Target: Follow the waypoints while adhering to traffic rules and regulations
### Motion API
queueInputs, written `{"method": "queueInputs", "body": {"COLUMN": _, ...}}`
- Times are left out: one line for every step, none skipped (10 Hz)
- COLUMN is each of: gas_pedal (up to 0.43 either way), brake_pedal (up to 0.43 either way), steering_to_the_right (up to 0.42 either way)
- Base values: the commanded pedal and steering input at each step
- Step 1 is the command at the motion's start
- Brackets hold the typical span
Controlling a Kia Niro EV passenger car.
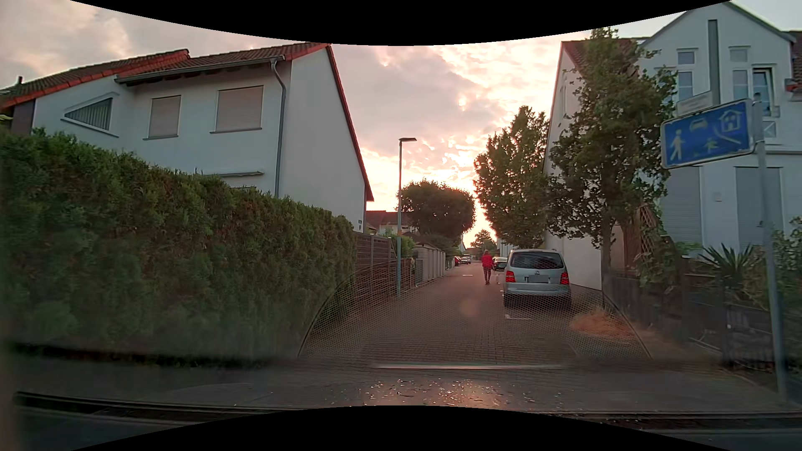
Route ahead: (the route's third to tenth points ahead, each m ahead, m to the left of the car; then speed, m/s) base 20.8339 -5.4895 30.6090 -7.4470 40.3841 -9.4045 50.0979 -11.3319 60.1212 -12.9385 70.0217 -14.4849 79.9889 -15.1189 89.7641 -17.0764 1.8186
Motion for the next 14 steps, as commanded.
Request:
{"method": "queueInputs", "body": {"gas_pedal": 0.000, "brake_pedal": 0.000, "steering_to_the_right": -0.144}}
{"method": "queueInputs", "body": {"gas_pedal": 0.000, "brake_pedal": 0.000, "steering_to_the_right": -0.114}}
{"method": "queueInputs", "body": {"gas_pedal": 0.000, "brake_pedal": 0.000, "steering_to_the_right": -0.087}}
{"method": "queueInputs", "body": {"gas_pedal": 0.000, "brake_pedal": 0.000, "steering_to_the_right": -0.060}}
{"method": "queueInputs", "body": {"gas_pedal": 0.000, "brake_pedal": 0.000, "steering_to_the_right": -0.038}}
{"method": "queueInputs", "body": {"gas_pedal": 0.000, "brake_pedal": 0.000, "steering_to_the_right": -0.012}}
{"method": "queueInputs", "body": {"gas_pedal": 0.000, "brake_pedal": 0.000, "steering_to_the_right": 0.007}}
{"method": "queueInputs", "body": {"gas_pedal": 0.000, "brake_pedal": 0.000, "steering_to_the_right": 0.018}}
{"method": "queueInputs", "body": {"gas_pedal": 0.000, "brake_pedal": 0.000, "steering_to_the_right": 0.026}}
{"method": "queueInputs", "body": {"gas_pedal": 0.000, "brake_pedal": 0.000, "steering_to_the_right": 0.032}}
{"method": "queueInputs", "body": {"gas_pedal": 0.000, "brake_pedal": 0.000, "steering_to_the_right": 0.036}}
{"method": "queueInputs", "body": {"gas_pedal": 0.000, "brake_pedal": 0.000, "steering_to_the_right": 0.040}}
{"method": "queueInputs", "body": {"gas_pedal": 0.000, "brake_pedal": 0.000, "steering_to_the_right": 0.042}}
{"method": "queueInputs", "body": {"gas_pedal": 0.000, "brake_pedal": 0.000, "steering_to_the_right": 0.041}}
